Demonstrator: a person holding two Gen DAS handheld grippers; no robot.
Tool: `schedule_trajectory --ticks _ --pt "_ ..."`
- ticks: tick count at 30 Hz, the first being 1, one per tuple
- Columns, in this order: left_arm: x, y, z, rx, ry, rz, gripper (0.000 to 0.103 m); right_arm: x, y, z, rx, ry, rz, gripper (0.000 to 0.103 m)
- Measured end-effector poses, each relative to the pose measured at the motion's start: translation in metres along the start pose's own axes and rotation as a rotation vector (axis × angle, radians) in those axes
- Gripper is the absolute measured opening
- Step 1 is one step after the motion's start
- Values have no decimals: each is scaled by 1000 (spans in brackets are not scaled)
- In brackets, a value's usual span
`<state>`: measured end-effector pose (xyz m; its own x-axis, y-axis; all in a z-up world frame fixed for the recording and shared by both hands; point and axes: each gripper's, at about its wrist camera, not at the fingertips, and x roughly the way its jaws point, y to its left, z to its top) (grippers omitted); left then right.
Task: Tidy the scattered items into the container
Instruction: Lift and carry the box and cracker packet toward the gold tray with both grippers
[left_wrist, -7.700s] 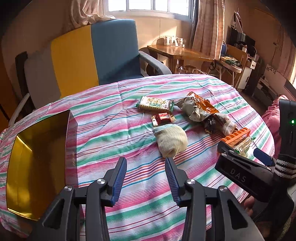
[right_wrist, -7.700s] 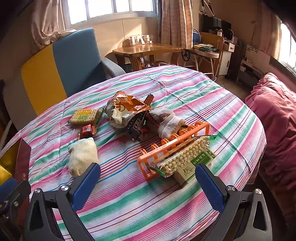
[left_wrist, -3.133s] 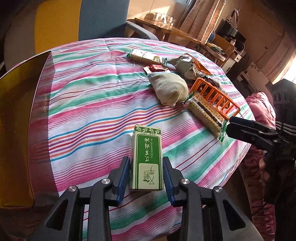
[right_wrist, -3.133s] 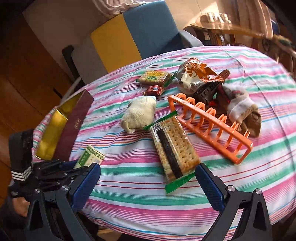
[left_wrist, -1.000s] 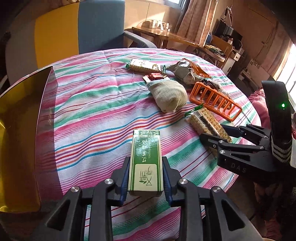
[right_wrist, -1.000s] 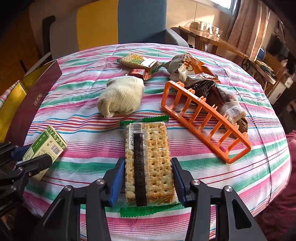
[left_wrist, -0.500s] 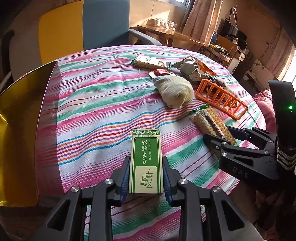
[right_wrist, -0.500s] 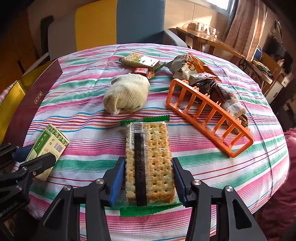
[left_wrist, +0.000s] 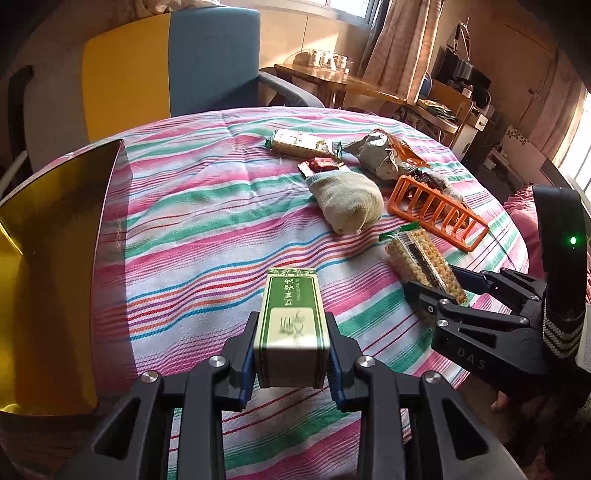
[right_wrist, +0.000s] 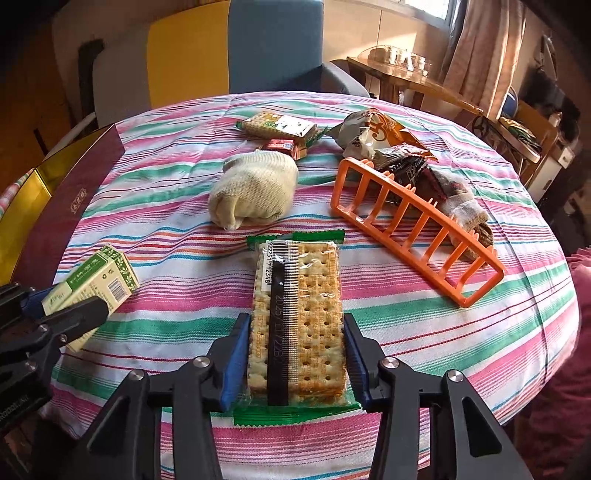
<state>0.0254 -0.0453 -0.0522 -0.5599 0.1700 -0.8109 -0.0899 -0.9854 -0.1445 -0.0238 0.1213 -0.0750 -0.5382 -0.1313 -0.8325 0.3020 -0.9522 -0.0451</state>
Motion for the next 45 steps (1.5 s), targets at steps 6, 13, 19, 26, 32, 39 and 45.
schedule_trajectory --ticks 6,13,19,26,32,39,45 --pt "-23 5 8 -13 -60 12 31 -17 -1 5 -9 -47 1 48" --pt "-44 27 14 -62 -121 37 30 -26 16 8 -58 -77 10 48" --pt "-37 30 10 -75 -84 -26 31 -19 17 5 -56 -55 11 48" --pt "-5 13 8 -29 20 -44 42 -16 11 3 -24 -53 19 48" --pt "14 7 7 15 39 10 31 -10 7 2 -9 -39 30 48" --pt "1 11 6 1 3 10 31 -6 3 2 1 -35 28 48" --pt "-14 17 5 -22 -32 1 31 -12 6 6 -8 -52 31 48"
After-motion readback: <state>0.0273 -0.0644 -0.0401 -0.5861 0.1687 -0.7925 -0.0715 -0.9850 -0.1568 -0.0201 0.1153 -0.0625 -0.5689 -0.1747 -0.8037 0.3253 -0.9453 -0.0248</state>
